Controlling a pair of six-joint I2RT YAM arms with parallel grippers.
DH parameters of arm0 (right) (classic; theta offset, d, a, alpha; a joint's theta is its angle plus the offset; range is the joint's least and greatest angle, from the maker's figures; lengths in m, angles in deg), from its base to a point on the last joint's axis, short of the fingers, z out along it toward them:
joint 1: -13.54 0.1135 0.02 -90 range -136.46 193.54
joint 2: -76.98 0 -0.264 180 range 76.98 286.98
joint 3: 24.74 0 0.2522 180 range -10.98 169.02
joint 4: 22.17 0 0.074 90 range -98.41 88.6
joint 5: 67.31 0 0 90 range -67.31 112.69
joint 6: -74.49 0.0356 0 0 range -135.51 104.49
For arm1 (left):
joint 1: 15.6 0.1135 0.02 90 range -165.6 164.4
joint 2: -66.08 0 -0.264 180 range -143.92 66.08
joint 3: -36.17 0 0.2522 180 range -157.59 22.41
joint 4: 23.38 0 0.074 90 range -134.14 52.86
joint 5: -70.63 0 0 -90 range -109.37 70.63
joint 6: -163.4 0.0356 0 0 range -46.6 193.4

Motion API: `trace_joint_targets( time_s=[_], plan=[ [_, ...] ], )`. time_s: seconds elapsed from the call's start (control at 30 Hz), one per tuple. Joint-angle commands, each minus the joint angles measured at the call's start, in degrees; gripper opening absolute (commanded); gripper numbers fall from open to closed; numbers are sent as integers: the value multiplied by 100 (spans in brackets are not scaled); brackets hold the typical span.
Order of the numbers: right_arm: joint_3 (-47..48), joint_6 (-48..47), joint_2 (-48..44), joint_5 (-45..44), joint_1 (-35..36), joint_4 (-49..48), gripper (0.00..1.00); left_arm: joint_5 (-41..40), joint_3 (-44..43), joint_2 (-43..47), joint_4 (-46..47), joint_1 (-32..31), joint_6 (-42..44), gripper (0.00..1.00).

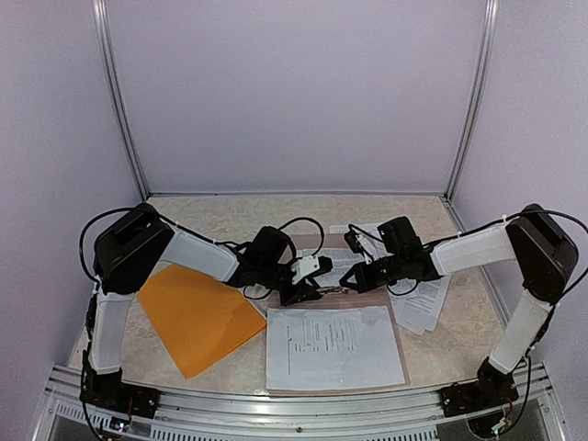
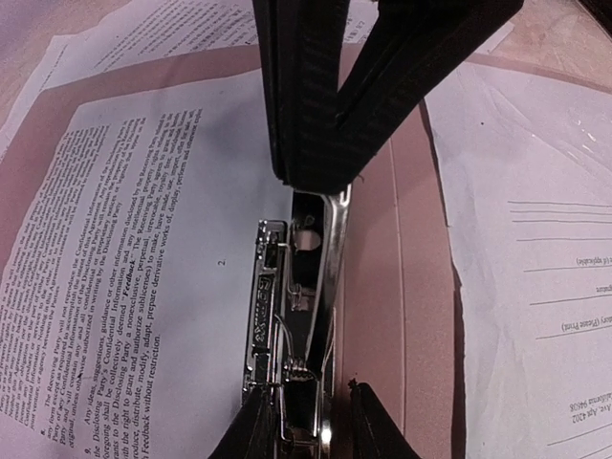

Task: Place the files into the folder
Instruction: Clamp the file with the spring clip on the folder.

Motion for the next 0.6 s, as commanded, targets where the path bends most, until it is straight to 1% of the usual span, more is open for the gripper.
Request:
trace_joint_targets(
  time_s=[0.0,0.1,0.33,0.57],
  plan=[
    [-202,-86,-9,-150,46,471,0,-64,-33,-206,-302,-31,31,24],
    [-215,-91,2,-133,50,462,0,-47,48,-199,-317,6,-2,18],
    [-153,-196,67,-302,47,528,0,-6,259,-138,-286,106,15,14],
    [-28,-396,326,-376,-76,756,0,164,321,-100,-480,184,304,13]
  ],
)
